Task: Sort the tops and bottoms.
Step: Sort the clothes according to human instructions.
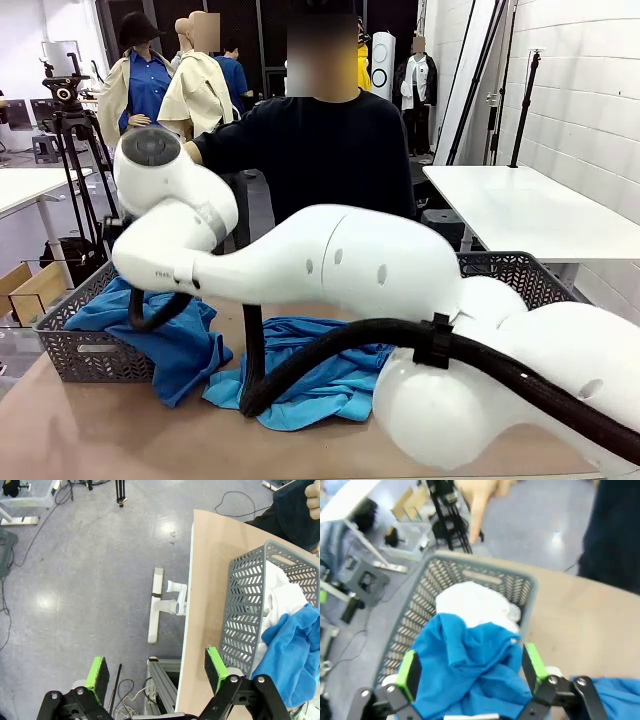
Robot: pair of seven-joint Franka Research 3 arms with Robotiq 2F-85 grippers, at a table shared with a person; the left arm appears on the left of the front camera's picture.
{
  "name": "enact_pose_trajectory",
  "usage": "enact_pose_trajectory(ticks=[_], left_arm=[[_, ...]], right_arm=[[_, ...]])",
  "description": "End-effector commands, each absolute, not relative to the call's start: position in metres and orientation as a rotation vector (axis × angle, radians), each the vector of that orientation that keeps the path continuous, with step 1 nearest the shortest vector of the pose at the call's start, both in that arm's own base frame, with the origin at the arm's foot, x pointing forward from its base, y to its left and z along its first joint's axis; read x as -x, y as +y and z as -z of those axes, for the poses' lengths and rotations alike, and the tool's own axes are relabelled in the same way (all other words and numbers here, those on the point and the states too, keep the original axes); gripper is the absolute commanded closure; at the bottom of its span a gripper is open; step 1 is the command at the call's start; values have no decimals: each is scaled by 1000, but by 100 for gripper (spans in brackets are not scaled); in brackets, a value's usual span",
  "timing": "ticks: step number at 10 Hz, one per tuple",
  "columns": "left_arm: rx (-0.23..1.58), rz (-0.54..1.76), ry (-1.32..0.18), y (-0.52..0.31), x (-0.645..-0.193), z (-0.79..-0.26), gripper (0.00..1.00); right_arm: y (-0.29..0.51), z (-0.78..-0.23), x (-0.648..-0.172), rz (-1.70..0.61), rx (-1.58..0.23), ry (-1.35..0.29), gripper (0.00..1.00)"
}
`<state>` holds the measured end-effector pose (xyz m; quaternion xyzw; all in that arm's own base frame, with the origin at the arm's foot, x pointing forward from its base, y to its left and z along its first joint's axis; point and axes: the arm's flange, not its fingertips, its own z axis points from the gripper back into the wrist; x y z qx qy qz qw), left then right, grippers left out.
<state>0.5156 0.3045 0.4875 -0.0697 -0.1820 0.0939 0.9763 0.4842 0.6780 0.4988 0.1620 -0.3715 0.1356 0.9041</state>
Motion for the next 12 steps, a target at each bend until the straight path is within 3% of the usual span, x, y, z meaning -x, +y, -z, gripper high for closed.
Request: enact_pose_trajectory(ticks=[1,4,5,8,9,12], left_arm=[[130,-187,-361,305,-514,-488,0],[130,-187,-361,305,-514,-488,0],[130,-187,-361,305,-514,-488,0],[130,-187,-361,305,-514,-488,0],[130,-187,-361,305,-514,-488,0],[130,-187,-361,305,-514,-488,0]], right_arm=[[611,-533,-465,-335,-213,-716,0],[498,-531,-436,-421,207,-602,0],[464,-527,-417,-416,274,-594,0],[409,-524,-383,-175,175,-690,0],[551,-607,-503,-318,263,-567,0],[551,-607,-503,-318,263,-567,0]])
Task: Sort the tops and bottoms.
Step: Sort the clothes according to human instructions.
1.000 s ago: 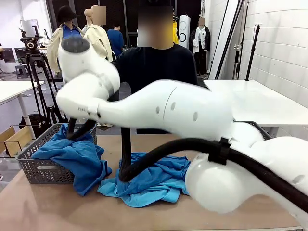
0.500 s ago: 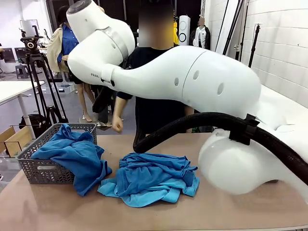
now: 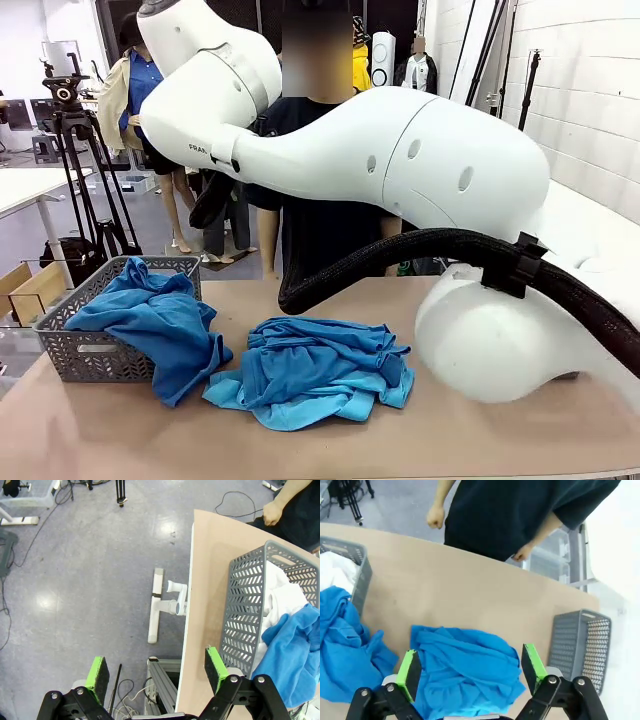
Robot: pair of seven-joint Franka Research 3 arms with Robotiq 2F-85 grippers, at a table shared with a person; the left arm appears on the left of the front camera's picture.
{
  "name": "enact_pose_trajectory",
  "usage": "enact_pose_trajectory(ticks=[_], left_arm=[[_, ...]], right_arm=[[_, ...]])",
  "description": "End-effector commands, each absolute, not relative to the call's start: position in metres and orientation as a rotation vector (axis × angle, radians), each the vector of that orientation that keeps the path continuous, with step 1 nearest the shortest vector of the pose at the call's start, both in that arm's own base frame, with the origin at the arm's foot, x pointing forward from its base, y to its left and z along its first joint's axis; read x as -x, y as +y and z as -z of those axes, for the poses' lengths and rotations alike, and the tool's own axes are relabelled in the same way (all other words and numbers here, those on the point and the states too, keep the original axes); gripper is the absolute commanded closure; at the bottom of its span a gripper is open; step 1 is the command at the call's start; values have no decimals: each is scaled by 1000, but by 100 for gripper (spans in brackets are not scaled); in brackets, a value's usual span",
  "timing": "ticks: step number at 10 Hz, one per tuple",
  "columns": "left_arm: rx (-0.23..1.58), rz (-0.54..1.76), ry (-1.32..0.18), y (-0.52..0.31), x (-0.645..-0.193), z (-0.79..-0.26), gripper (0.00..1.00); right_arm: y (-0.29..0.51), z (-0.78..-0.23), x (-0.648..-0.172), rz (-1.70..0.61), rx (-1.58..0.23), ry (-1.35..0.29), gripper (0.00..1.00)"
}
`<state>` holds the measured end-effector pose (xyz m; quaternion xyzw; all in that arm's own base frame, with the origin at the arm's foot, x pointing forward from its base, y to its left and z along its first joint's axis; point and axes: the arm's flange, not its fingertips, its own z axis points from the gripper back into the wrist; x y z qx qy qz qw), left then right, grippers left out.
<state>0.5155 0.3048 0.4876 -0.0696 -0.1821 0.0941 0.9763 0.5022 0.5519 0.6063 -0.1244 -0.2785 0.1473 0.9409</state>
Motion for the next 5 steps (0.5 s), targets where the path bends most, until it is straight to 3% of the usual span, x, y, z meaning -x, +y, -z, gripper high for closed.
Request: enact_pose_trajectory(ticks=[1,3,5], left_arm=[[130,-187,-361,305,-514,-488,0],[130,-187,-361,305,-514,-488,0],[130,-187,-361,305,-514,-488,0]], right_arm=[[551,-607,-503,-318,263,-567,0],[552,-605,-503,-305,256,-567,0],[477,-617,-497,-264,128,-437,0]])
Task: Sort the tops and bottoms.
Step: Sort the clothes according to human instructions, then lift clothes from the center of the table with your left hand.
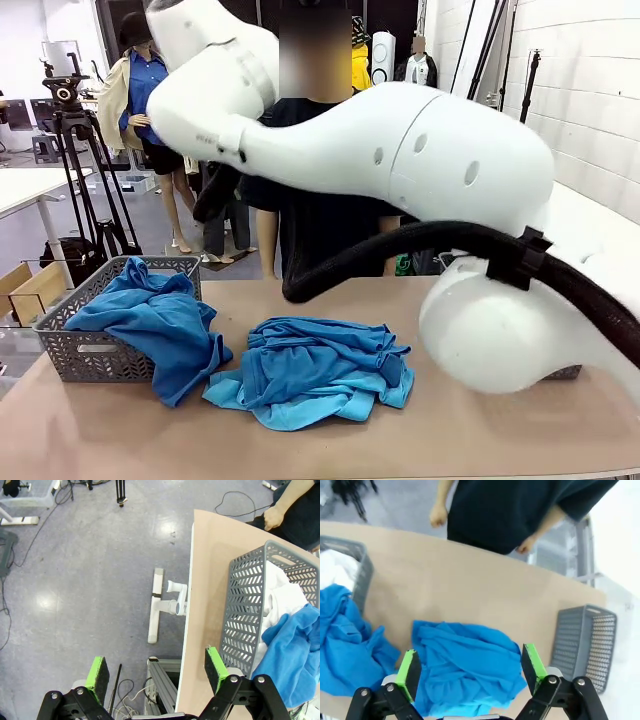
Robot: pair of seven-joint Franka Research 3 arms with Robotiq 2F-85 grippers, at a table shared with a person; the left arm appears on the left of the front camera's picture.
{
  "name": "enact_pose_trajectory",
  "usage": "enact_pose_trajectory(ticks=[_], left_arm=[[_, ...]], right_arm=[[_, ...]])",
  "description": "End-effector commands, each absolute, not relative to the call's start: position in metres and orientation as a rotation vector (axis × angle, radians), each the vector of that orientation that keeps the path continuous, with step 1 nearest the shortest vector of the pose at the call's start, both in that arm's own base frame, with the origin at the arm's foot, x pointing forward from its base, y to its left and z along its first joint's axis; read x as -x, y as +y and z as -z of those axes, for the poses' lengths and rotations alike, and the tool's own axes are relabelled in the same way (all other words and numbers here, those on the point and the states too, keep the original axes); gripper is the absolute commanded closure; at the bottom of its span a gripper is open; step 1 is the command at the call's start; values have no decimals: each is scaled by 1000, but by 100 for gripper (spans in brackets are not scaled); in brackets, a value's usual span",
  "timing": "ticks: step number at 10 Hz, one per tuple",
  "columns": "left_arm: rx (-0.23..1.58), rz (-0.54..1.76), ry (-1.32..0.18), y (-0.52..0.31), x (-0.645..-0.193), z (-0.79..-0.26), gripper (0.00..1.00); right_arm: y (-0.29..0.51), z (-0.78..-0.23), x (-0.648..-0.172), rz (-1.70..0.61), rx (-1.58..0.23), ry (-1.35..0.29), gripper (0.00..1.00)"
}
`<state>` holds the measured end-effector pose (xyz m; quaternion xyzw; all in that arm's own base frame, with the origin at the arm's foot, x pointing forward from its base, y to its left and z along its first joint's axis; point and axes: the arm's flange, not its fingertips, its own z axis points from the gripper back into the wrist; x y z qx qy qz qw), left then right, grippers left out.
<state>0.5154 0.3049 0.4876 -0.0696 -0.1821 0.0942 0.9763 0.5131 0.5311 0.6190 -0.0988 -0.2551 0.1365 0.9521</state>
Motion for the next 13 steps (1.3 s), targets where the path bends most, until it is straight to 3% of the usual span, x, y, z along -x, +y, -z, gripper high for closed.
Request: enact_pose_trajectory(ticks=[1,6,9,10,11,13], left_arm=[[130,-187,-361,305,-514,-488,0],[130,-187,-361,305,-514,-488,0],[130,-187,-361,305,-514,-488,0],[130,-187,-361,305,-514,-488,0],[130,-187,-361,305,-514,-488,0],[130,-187,-361,305,-514,-488,0]], right_arm=[[432,-620,-479,-257,142,-416,0],[286,-641,-434,-43,137,-501,0],[195,-631,-385,-17,217,-391,0],[172,-625,-374,99,147,-426,0],[312,-783,-524,-9,180,-435,0],[312,-783,-524,-9,180,-435,0]])
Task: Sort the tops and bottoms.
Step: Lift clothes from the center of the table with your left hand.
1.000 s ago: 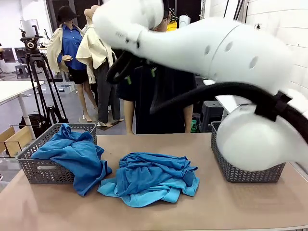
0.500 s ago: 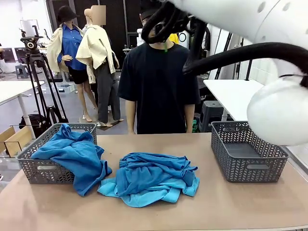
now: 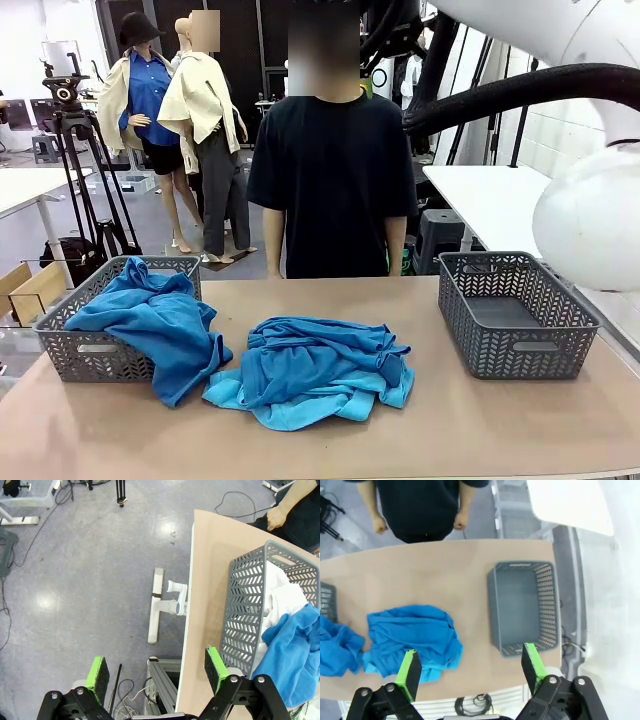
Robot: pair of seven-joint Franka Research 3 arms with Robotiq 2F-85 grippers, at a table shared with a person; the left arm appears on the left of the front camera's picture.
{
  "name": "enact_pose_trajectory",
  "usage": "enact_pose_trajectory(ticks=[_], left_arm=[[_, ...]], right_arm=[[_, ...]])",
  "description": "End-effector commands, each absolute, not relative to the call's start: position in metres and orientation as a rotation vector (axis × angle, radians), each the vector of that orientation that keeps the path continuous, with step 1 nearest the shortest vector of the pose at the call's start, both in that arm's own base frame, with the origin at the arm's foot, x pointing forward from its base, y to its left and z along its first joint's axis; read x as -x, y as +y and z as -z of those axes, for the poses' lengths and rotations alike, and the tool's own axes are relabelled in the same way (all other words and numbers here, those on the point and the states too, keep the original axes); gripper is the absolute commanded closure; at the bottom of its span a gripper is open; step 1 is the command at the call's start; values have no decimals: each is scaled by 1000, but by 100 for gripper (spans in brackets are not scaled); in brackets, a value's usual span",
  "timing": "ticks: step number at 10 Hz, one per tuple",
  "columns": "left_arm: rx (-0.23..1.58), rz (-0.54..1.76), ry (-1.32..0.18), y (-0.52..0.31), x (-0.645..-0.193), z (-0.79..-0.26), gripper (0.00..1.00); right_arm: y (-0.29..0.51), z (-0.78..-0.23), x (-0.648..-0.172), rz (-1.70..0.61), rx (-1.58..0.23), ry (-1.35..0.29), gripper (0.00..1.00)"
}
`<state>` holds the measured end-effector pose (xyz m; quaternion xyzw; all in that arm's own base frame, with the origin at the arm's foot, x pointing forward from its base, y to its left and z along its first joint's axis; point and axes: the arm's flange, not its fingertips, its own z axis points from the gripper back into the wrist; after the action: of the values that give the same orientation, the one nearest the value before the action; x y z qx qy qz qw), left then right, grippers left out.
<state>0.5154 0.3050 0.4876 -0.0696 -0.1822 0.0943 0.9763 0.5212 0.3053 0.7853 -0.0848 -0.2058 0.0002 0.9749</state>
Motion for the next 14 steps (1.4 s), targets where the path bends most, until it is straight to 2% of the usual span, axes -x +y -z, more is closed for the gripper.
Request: enact_pose_trajectory(ticks=[1,3,4,5,6,8,10,12,14], left_arm=[[130,-187,-361,305,-514,-488,0],[130,-187,-361,305,-514,-488,0],[130,-187,-361,305,-514,-488,0],[130,-187,-361,305,-514,-488,0],[130,-187,-361,305,-514,-488,0],[130,-187,-361,305,-514,-488,0],[130,-187,-361,305,-514,-488,0],[130,-187,-361,305,-514,-488,0],[130,-187,-361,305,-514,-488,0]], right_arm=[[312,-783,-524,-9,180,-435,0],[311,-781,-523,-11,169,-415,0],[286,-764,-526,-40,169,-302,0],[221,-735,-512,6,151,-211,0],[158,-709,-482,6,163,-173,0],[56,-678,-404,176,284,-133,0],[-15,-652,-341,305,196,-181,0],[-43,-618,-309,362,141,-217,0],[-57,-582,-270,443,227,-203,0]])
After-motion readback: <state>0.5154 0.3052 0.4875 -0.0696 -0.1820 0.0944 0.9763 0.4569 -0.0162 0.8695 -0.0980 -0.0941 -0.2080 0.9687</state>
